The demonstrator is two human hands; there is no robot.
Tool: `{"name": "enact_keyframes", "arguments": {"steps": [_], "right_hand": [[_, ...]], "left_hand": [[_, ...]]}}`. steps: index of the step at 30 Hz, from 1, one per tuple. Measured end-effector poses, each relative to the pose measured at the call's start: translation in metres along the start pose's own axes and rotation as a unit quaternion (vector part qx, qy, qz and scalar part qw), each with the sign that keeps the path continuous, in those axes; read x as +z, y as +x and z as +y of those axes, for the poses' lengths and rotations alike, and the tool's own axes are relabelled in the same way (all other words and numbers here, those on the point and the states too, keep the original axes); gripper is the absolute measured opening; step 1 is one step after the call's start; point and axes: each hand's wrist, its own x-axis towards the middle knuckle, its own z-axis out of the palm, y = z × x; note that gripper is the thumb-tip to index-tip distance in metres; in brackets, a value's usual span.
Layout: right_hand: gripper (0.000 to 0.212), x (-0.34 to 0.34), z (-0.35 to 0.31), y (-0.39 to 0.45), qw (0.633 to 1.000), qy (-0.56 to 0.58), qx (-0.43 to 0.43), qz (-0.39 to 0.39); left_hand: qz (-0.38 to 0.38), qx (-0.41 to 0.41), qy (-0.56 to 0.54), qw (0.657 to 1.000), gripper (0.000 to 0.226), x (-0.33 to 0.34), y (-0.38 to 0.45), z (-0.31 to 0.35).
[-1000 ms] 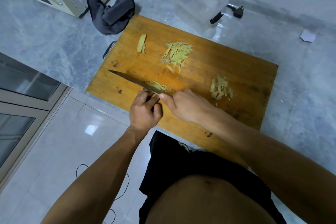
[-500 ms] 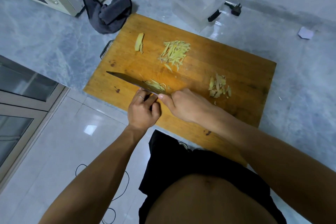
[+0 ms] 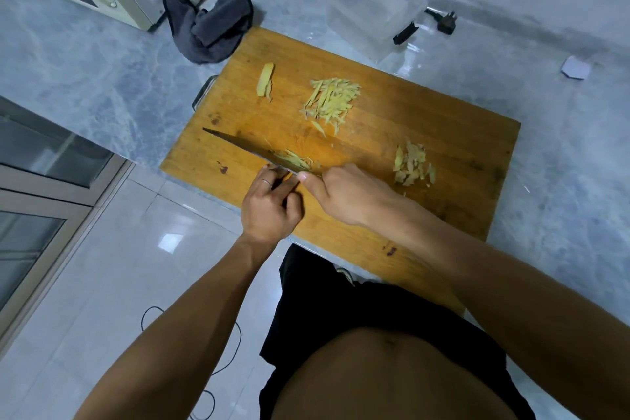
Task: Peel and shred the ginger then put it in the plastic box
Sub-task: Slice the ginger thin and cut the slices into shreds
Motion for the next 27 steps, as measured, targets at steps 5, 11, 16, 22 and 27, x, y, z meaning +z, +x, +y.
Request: {"name": "enact_keyframes", "arguments": {"steps": [5, 11, 16, 22, 27], "right_hand": [[0.067, -0.001, 0.000, -0.003, 1.000, 0.004, -0.004, -0.001], [0.067, -0.001, 0.000, 0.001, 1.000, 0.018, -0.005, -0.005], [0.066, 0.001, 0.001, -0.004, 1.000, 0.005, -0.003, -0.003], [0.067, 0.003, 0.004, -0.003, 1.000, 0.006, -0.002, 0.000], [0.065, 0.001, 0.001, -0.003, 1.000, 0.008, -0.008, -0.003]], "left_hand": [[0.002, -0.005, 0.000, 1.000, 0.033, 0.001, -0.001, -0.002], [-0.003, -0.015, -0.018, 1.000, 0.034, 0.003, -0.001, -0.003], [0.003, -0.009, -0.001, 1.000, 0.032, 0.002, -0.001, -0.004], [0.008, -0.007, -0.009, 1.000, 0.031, 0.003, -0.001, -0.003], [0.003, -0.002, 0.003, 1.000, 0.033, 0.002, -0.001, -0.005]]}}
